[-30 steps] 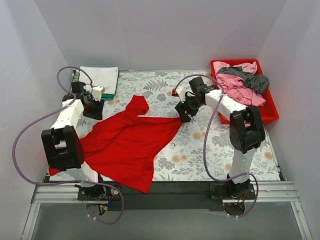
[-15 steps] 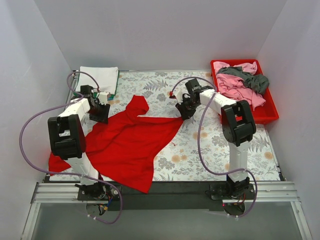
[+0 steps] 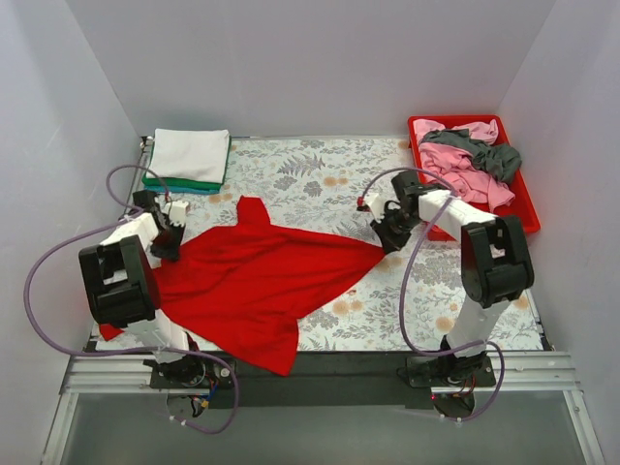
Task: Fold and stack the t-shirts
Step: Flatten the tshirt out
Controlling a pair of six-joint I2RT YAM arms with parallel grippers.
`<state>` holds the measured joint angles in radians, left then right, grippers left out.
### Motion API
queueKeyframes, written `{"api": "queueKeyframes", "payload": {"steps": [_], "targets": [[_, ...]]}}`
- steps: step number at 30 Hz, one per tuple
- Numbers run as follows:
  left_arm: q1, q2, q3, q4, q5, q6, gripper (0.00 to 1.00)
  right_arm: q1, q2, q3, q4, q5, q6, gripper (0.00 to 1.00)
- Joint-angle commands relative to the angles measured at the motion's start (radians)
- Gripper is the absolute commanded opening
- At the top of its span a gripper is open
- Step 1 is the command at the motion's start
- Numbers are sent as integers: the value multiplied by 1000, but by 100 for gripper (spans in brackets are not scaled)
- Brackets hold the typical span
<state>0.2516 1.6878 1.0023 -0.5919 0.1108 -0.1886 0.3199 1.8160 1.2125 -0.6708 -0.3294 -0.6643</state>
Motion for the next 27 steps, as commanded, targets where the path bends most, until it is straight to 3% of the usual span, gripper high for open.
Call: {"api": "queueKeyframes", "payload": {"steps": [1, 6, 13, 15, 16, 19, 23, 27], "targets": [[77, -112, -82, -95, -86, 69, 0, -64, -110, -59, -111, -17, -78, 1], [71, -198, -133, -209, -31, 121, 0, -48, -161, -114, -229, -100, -110, 1], [42, -179, 149, -266, 248, 11, 0, -50, -185, -197, -247, -22, -166, 1], [-19, -99, 252, -287, 301, -14, 6, -48, -190, -202, -248, -20, -167, 1], [-41, -76, 277, -287, 323, -58, 17, -50, -193, -200, -247, -23, -164, 1], [-130, 42, 399, -266, 404, -199, 34, -48, -192, -180, -248, -40, -152, 1], [-273, 141, 504, -146, 241, -392, 36, -48, -185, -154, -250, -53, -135, 1], [-365, 208, 544, -82, 153, -451, 38, -47, -188, -145, -245, -62, -130, 1]]}}
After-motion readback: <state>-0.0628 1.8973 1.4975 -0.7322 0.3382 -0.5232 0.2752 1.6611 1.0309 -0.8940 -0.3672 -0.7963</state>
